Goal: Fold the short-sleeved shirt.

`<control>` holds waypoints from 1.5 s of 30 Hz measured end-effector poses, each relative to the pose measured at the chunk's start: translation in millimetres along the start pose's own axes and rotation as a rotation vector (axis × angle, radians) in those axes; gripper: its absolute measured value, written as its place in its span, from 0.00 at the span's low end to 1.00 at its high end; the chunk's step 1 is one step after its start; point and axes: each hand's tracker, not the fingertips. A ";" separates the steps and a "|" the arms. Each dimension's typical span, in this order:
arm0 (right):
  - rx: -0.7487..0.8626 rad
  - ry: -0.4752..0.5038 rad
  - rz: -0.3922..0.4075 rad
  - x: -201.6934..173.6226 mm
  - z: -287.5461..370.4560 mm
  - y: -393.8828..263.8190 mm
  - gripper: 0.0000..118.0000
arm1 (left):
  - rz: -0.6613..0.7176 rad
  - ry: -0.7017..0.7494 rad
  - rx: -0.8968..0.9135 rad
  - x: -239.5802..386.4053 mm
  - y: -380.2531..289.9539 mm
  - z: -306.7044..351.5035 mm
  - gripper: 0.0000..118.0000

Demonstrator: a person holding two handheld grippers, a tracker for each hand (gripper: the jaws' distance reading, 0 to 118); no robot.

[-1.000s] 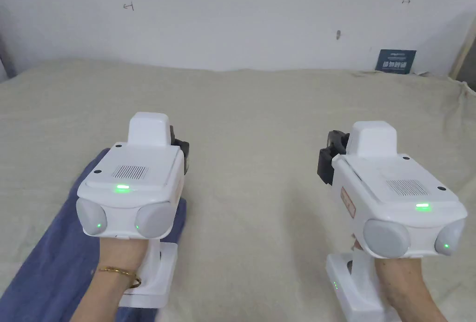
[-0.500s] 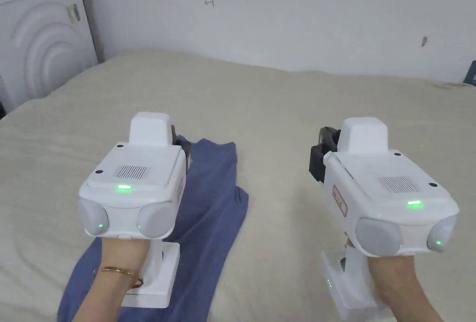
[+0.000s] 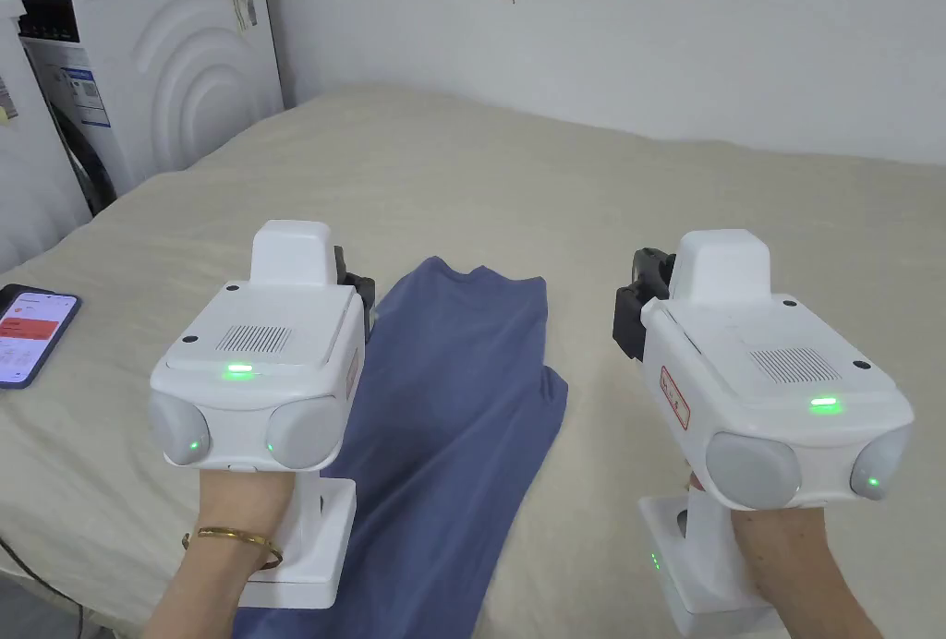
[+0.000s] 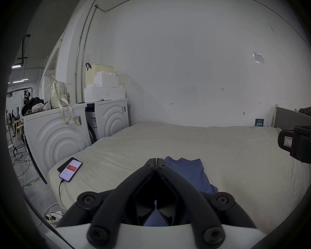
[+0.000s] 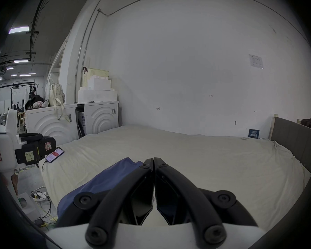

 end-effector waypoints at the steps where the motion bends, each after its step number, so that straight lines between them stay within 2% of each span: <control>1: 0.000 0.001 0.001 -0.2 -0.4 0.0 0.00 | -0.001 0.000 -0.003 -0.2 -0.3 -1.2 0.00; 6: -0.001 0.003 -0.001 -0.3 -2.1 0.1 0.00 | 0.002 -0.032 -0.068 0.1 1.6 -13.9 0.00; 10: -0.004 0.006 0.002 -0.2 -4.1 -0.9 0.00 | 0.044 -0.073 -0.170 -2.9 5.5 -36.4 0.25; 12: -0.007 0.006 0.002 0.2 -5.5 -2.2 0.00 | 0.079 -0.096 -0.219 -3.6 6.8 -47.4 0.33; 13: -0.009 0.007 0.002 0.4 -6.4 -2.8 0.00 | 0.080 -0.100 -0.243 -3.8 6.4 -54.7 0.57; 14: -0.010 0.007 0.002 0.6 -7.5 -3.6 0.00 | 0.063 -0.116 -0.283 -3.7 5.9 -62.6 0.75; 16: -0.015 0.006 0.003 1.4 -10.2 -5.5 0.00 | 0.042 -0.149 -0.325 -2.6 3.9 -75.4 1.00; 18: -0.023 0.006 -0.002 2.8 -13.8 -8.0 0.00 | 0.030 -0.161 -0.370 -1.1 4.0 -88.8 1.00; 22: -0.041 0.001 -0.006 5.3 -22.3 -13.3 0.00 | -0.003 -0.222 -0.573 4.1 -0.8 -127.0 1.00; 31: -0.099 -0.011 -0.011 13.8 -44.2 -27.3 0.00 | -0.063 -0.170 -0.806 21.8 -39.2 -202.2 1.00; 45: -0.170 -0.010 -0.008 14.7 -71.7 -47.2 0.00 | -0.037 -0.147 -0.993 24.9 -98.4 -248.1 1.00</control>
